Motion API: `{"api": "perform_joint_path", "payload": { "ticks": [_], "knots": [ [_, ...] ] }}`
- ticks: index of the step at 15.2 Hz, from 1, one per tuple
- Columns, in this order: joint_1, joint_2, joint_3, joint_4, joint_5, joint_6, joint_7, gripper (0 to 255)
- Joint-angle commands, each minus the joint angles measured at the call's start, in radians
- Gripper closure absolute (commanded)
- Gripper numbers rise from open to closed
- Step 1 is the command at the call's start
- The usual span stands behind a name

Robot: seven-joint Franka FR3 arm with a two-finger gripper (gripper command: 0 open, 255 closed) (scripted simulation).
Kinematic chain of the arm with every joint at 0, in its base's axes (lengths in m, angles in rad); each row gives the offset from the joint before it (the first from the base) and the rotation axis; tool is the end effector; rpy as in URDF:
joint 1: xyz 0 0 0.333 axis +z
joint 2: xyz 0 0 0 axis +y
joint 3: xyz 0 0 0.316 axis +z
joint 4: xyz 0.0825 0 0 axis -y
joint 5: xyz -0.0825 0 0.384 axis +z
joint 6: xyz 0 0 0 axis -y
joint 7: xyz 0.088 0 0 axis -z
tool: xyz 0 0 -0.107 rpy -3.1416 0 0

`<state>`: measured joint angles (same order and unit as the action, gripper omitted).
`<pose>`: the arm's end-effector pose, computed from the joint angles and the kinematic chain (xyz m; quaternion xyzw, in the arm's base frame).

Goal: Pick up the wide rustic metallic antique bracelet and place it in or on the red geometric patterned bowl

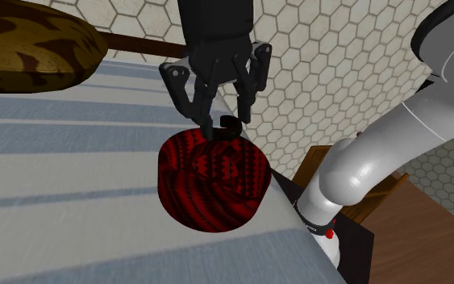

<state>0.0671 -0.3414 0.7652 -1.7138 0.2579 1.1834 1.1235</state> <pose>0.2199 0.3840 0.6434 0.9796 -0.1431 -0.0880 0.1104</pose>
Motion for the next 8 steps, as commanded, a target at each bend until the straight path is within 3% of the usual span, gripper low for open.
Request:
{"api": "perform_joint_path", "payload": {
  "ticks": [1,8],
  "knots": [
    [0.003,-0.012,-0.001,-0.037,0.006,0.027,-0.006,255],
    [0.009,-0.031,-0.002,-0.097,0.014,0.071,-0.018,255]
  ]
}}
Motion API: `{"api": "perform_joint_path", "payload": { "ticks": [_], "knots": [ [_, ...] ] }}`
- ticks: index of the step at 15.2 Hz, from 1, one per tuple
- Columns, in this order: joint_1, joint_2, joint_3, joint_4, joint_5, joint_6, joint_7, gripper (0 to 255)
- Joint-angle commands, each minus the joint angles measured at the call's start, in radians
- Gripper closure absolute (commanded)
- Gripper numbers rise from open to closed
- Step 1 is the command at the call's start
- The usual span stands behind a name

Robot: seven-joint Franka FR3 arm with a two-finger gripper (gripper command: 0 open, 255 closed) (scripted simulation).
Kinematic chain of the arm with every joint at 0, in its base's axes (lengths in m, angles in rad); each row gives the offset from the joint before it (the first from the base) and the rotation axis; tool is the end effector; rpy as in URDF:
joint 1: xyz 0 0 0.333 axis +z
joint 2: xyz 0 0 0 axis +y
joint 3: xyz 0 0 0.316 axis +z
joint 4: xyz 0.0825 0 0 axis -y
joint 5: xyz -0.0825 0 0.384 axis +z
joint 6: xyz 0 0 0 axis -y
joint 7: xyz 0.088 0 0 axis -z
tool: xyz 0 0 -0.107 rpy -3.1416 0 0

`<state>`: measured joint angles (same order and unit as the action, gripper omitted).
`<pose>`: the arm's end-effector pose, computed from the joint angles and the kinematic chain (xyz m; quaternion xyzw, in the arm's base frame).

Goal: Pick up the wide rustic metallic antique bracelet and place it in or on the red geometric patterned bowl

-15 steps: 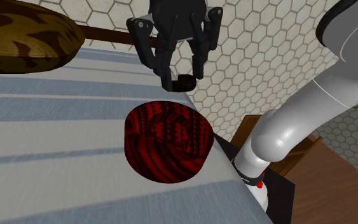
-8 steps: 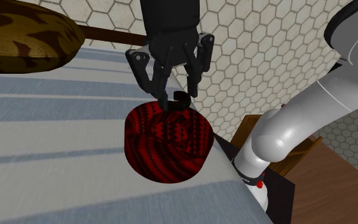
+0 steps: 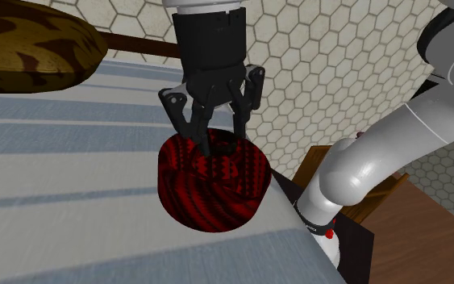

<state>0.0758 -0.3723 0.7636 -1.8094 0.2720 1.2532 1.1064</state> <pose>0.2191 0.3847 0.6151 0.9796 -0.1431 -0.0878 0.1103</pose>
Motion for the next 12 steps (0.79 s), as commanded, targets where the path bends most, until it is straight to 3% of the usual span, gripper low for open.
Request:
{"api": "perform_joint_path", "payload": {
  "ticks": [1,4,5,10,12],
  "knots": [
    [0.0,0.0,0.0,-0.001,0.0,0.001,-0.001,255],
    [0.0,0.0,0.0,-0.001,0.0,0.001,-0.001,255],
    [0.0,0.0,0.0,-0.001,0.0,0.001,-0.001,0],
    [0.0,0.0,0.0,-0.001,0.0,0.001,-0.001,0],
    [-0.014,0.056,0.019,0.105,-0.024,-0.057,0.029,0]
  ]
}}
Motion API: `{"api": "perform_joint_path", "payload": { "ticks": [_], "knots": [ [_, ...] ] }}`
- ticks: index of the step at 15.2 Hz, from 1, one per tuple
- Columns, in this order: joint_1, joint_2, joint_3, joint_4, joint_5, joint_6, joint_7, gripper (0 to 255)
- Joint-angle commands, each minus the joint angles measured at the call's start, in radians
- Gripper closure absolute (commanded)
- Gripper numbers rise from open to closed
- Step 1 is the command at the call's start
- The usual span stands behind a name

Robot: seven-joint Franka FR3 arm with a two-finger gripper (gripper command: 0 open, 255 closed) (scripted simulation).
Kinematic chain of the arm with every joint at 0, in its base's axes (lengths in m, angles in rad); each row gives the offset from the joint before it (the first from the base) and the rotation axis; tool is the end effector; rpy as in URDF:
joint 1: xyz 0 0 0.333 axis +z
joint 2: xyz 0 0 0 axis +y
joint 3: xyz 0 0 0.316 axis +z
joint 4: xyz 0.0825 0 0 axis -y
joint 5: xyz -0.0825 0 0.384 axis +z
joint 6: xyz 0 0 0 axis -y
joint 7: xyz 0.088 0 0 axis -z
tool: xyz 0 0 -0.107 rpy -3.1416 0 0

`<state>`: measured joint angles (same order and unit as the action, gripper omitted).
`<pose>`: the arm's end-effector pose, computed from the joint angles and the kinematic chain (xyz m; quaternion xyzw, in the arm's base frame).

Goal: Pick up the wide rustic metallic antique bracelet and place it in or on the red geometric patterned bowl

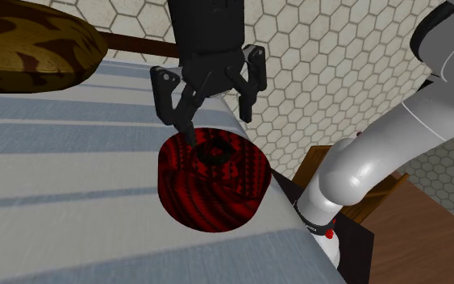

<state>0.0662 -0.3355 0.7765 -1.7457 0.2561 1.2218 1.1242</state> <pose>0.2234 0.3885 0.6293 0.9797 -0.1428 -0.0878 0.1102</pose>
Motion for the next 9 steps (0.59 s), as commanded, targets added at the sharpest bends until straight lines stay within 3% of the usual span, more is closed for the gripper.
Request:
{"api": "perform_joint_path", "payload": {
  "ticks": [1,2,9],
  "knots": [
    [-0.011,0.051,0.019,0.099,-0.022,-0.055,0.029,0],
    [-0.015,0.079,0.031,0.145,-0.034,-0.079,0.045,0],
    [-0.015,0.079,0.031,0.145,-0.034,-0.079,0.045,0]
  ]
}}
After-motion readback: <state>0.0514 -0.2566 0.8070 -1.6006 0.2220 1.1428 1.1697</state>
